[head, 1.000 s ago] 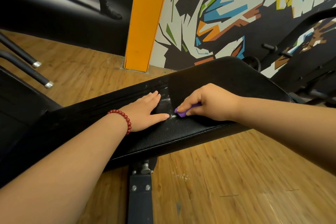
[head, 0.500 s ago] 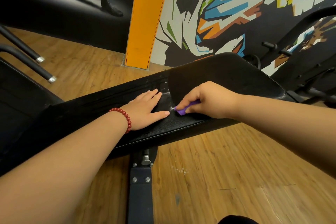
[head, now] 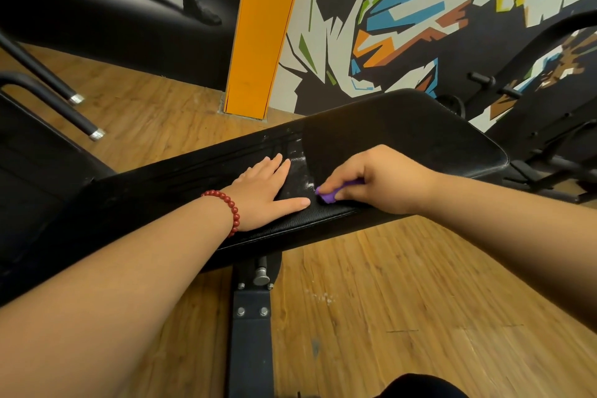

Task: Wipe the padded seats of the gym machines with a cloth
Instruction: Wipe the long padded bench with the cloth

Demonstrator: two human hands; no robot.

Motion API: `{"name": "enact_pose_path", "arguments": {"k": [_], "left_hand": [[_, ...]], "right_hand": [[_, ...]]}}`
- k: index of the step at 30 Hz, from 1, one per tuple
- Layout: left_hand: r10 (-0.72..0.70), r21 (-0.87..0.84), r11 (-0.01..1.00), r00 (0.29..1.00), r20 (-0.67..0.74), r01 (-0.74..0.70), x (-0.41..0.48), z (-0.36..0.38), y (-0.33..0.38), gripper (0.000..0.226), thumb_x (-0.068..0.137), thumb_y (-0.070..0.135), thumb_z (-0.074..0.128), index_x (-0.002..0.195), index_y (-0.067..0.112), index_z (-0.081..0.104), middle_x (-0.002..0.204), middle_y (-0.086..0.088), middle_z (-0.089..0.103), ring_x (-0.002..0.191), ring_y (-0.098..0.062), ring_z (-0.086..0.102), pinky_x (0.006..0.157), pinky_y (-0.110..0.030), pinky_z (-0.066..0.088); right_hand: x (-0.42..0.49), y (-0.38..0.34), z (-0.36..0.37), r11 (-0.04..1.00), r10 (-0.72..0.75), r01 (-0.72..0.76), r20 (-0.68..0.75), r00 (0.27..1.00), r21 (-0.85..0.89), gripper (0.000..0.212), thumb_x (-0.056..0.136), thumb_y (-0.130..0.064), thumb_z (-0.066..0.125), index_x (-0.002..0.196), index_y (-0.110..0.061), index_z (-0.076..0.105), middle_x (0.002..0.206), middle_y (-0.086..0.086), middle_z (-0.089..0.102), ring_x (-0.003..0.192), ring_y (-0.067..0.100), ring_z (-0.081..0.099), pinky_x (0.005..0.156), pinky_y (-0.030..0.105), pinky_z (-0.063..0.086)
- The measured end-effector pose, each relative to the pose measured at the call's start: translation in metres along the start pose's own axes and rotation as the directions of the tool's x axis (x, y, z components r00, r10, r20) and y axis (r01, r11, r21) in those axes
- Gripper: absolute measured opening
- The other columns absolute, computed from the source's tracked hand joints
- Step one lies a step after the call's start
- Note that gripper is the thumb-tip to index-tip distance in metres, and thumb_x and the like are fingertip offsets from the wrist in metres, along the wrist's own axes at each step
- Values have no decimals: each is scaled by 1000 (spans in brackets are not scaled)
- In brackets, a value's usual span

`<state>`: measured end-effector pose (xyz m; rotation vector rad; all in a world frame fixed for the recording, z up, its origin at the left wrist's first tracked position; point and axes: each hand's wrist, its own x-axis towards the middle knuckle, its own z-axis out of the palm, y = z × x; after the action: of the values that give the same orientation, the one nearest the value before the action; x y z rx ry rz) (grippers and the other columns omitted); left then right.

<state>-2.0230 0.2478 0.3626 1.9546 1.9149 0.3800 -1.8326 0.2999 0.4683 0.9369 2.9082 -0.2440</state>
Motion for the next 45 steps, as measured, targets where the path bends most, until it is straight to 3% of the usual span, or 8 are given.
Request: {"name": "enact_pose_path", "arguments": {"k": [4,10,17,24,29,33,36,45], "left_hand": [[-9,1,1000,1000,-1,9,1,-1,1,91,89,68,33,154,20,-8,162,1,-14,148,-17,-12,119,-41,1],[-15,3,1000,1000,-13,15,-2,1,3,89,90,67,31,154,18,-7,162,0,-14,148,-18,-11,119,-39,0],[-33,-21,999,999,-24,32,-5,1,5,88,91,65,34,155,18,-5,162,1,-12,149,-17,-9,120,-38,1],[-17,-25,1000,999,-49,16,-20,6,5,80,96,60,29,155,17,-3,162,2,-10,149,-15,-9,119,-38,2],[-30,-20,999,998,-59,29,-20,9,7,79,96,59,28,155,16,-2,163,1,-9,149,-16,-8,121,-39,2],[-37,-21,999,998,-56,36,-20,8,7,78,97,59,28,155,16,-3,162,1,-9,149,-16,-7,121,-39,3],[-29,-26,999,998,-56,28,-21,10,6,77,97,58,26,155,16,-3,162,1,-10,149,-16,-8,122,-40,2],[-32,-16,999,998,-56,31,-22,9,7,77,97,58,27,155,16,-3,162,1,-9,149,-15,-7,121,-38,2]], "right_hand": [[0,0,-4,997,-2,2,7,1000,-71,30,92,-20,63,119,-30,67,118,-16,65,109,0,57,98,17,42],[10,1,8,971,174,-203,-212,962,-123,29,95,-19,59,121,-30,67,120,-10,66,113,11,58,100,27,44],[-8,-24,26,977,83,-108,-138,987,-186,32,99,-22,52,128,-31,61,124,-7,64,115,15,59,100,34,46],[-3,-14,2,869,442,-456,-112,890,-191,36,103,-19,43,136,-28,54,136,-1,56,123,24,53,99,31,42],[-23,-40,41,948,214,-289,-403,890,-134,31,98,-16,48,121,-23,66,114,1,67,103,22,62,84,36,50],[-15,-30,19,927,332,-356,-185,925,-120,33,101,-21,45,130,-22,60,124,3,63,112,24,58,94,37,48],[-1,-32,1,831,530,-512,25,848,-218,41,103,-19,43,143,-26,45,143,4,47,128,28,48,103,37,41],[-4,-48,20,909,350,-311,104,931,-278,36,103,-19,40,139,-21,49,135,2,53,122,24,52,103,35,42]]}}
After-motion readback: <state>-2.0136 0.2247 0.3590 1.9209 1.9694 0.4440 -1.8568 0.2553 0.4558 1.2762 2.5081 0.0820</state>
